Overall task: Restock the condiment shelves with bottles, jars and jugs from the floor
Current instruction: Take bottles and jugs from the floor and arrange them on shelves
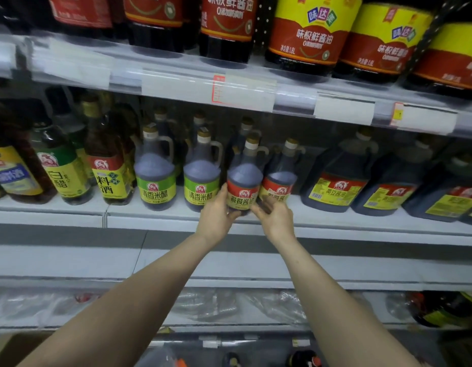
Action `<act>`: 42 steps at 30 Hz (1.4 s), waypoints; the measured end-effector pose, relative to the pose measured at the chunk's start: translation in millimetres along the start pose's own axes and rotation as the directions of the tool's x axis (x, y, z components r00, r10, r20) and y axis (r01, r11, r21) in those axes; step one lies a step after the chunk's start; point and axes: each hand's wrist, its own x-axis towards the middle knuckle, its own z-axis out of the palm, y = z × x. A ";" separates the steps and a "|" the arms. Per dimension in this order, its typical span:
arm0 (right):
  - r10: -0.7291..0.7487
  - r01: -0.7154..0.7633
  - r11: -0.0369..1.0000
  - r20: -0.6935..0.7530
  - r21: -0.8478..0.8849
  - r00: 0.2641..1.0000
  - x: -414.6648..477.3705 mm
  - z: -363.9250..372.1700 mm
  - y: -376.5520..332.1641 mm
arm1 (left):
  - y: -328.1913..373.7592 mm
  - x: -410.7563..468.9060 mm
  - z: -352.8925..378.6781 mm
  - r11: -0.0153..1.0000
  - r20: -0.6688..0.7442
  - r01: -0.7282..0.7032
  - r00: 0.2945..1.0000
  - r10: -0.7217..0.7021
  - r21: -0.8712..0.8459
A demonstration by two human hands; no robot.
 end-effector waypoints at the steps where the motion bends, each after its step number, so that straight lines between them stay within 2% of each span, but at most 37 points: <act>1: 0.013 -0.013 1.000 -0.005 -0.014 1.000 -6.2 -0.1 2.8 | -3.3 -5.1 -1.1 1.000 0.009 -0.009 1.000 0.009 0.002; 4: 0.039 -0.039 0.998 -0.003 -0.041 0.999 -27.9 0.2 11.2 | -12.4 -23.5 -4.1 1.000 0.062 0.005 0.998 -0.006 0.020; 9: 0.064 -0.064 0.996 -0.003 -0.068 0.998 -70.0 5.0 27.6 | -22.5 -55.3 -4.3 0.999 0.120 -0.013 0.993 0.019 -0.045; 15: 0.159 -0.156 0.984 0.038 -0.083 0.987 -139.3 25.9 77.9 | -56.9 -113.5 15.0 0.999 0.298 -0.029 0.954 0.040 -0.042; 20: 0.272 -0.262 0.960 0.109 -0.098 0.956 -189.7 44.4 127.7 | -97.9 -165.7 45.9 0.998 0.429 0.061 0.902 -0.057 0.004; 25: 0.367 -0.351 0.928 0.148 -0.120 0.919 -220.4 64.1 186.5 | -140.6 -206.6 84.8 0.991 0.528 0.131 0.840 -0.128 0.031; 30: 0.457 -0.426 0.886 0.193 -0.182 0.868 -240.9 86.9 255.9 | -190.4 -240.7 134.7 0.970 0.606 0.209 0.757 -0.243 0.128; 35: 0.467 -0.416 0.878 0.233 -0.237 0.853 -247.1 108.2 319.8 | -234.7 -258.0 186.9 0.954 0.670 0.245 0.680 -0.297 0.175; 42: 0.546 -0.486 0.835 0.279 -0.257 0.790 -241.8 159.9 433.5 | -321.7 -281.5 279.0 0.942 0.700 0.296 0.640 -0.317 0.157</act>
